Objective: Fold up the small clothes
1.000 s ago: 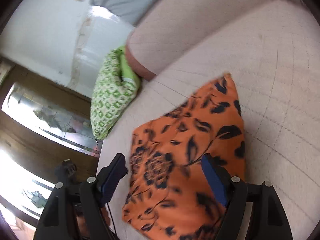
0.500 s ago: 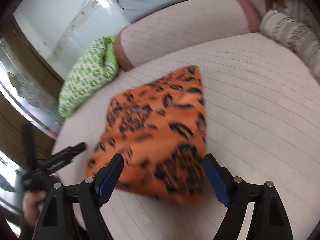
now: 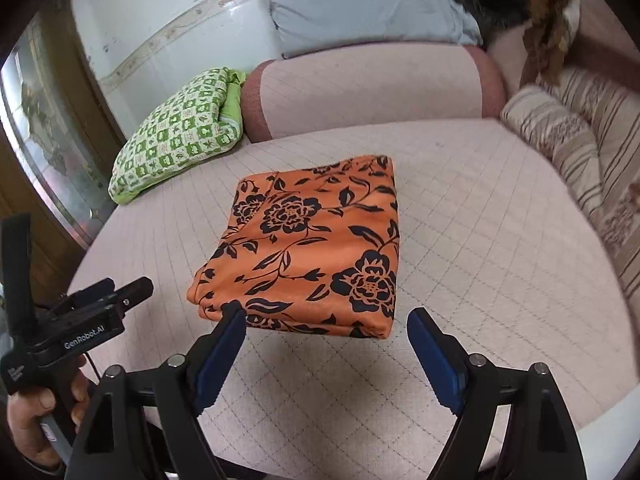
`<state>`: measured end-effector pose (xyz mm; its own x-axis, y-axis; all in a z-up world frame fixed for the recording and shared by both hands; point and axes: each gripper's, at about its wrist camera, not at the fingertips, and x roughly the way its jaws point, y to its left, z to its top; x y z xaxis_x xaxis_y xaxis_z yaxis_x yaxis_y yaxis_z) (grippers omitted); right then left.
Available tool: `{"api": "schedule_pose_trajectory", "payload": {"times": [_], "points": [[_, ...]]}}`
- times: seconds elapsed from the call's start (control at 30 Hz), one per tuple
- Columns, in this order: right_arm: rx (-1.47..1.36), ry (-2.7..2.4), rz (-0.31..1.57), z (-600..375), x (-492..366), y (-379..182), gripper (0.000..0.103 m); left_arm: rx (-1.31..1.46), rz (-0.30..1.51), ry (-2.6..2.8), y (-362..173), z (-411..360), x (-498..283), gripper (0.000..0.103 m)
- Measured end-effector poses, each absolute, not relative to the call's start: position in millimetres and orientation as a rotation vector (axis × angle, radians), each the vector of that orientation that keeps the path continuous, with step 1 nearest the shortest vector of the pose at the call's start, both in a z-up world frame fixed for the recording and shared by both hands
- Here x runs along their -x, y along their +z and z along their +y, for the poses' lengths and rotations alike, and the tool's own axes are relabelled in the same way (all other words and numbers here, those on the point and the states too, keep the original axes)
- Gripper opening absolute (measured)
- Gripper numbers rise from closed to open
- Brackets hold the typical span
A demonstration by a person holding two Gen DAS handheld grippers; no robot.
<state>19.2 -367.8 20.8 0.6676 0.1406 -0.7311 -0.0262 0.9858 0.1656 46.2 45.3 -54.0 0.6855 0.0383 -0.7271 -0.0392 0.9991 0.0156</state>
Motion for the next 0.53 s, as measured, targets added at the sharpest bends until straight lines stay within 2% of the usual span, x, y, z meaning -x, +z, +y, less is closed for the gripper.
{"api": "schedule_pose_trajectory", "payload": {"times": [0.13,0.27,0.4,0.53], "points": [[-0.054,0.06,0.852,-354.6,-14.9,21.4,0.09,0.015,0.783,0.061,-48.4,43.8,-37.3,0.087],[-0.049,0.063,0.855,-353.8,-13.6,20.8,0.102,0.042,0.795,0.007,-48.9,39.6,-36.2,0.087],[-0.042,0.059,0.869,-355.5,-15.1,19.0,0.102,0.051,0.789,-0.033,-47.5,28.7,-37.6,0.103],[-0.052,0.052,0.871,-363.0,-18.3,17.9,0.102,0.004,0.787,-0.063,-44.9,11.1,-41.0,0.103]]}}
